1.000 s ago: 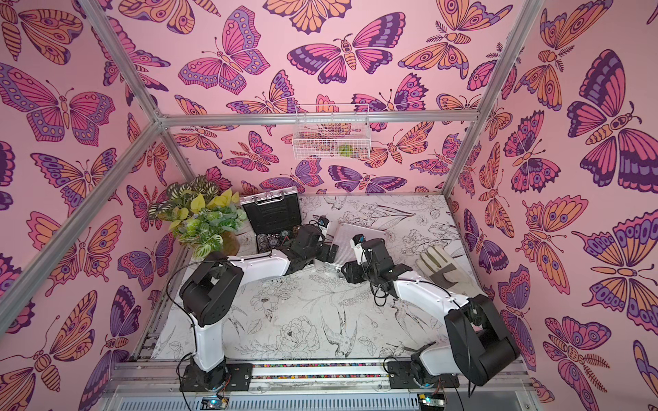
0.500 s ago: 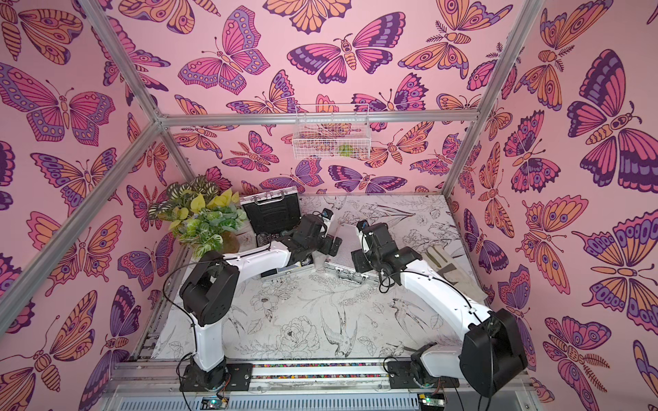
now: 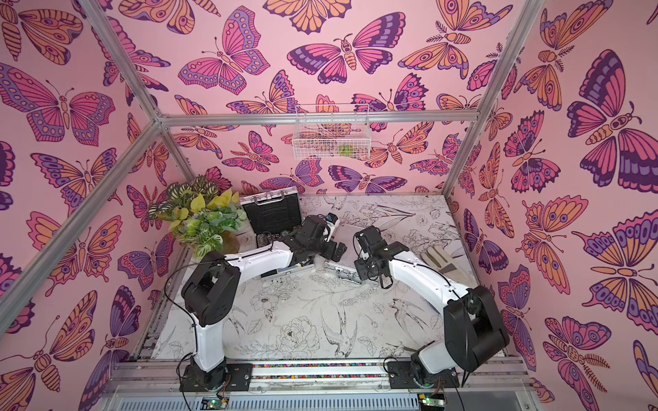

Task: Close the poker set cases
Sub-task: Adjust the poker set case at the center of the board.

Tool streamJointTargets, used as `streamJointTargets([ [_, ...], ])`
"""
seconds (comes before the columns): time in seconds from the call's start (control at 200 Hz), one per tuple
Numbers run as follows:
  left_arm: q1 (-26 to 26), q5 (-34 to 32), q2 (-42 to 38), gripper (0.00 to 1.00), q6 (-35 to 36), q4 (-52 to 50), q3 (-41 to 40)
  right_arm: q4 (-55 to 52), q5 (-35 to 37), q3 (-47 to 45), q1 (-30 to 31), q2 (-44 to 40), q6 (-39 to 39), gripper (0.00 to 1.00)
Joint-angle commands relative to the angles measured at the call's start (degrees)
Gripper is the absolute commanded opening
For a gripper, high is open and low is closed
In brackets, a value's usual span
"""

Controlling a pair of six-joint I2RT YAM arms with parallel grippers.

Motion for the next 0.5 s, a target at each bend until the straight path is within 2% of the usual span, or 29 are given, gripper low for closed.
streamJointTargets([
  [0.0,-0.8,2.2,1.6,1.0,-0.8,-1.8,1.5,-0.3,-2.7,-0.2,-0.6,1.5,0.4,0.65],
  [0.381,-1.4,3.7,6.5,1.0,-2.3,-1.8,1.5,2.0,-14.5,-1.8,-4.2,10.0,0.1,0.66],
  [0.496,-1.2,4.5,8.0,0.99,-3.1,-1.8,1.3,1.7,-16.2,-1.0,-5.1,12.6,0.1,0.65],
])
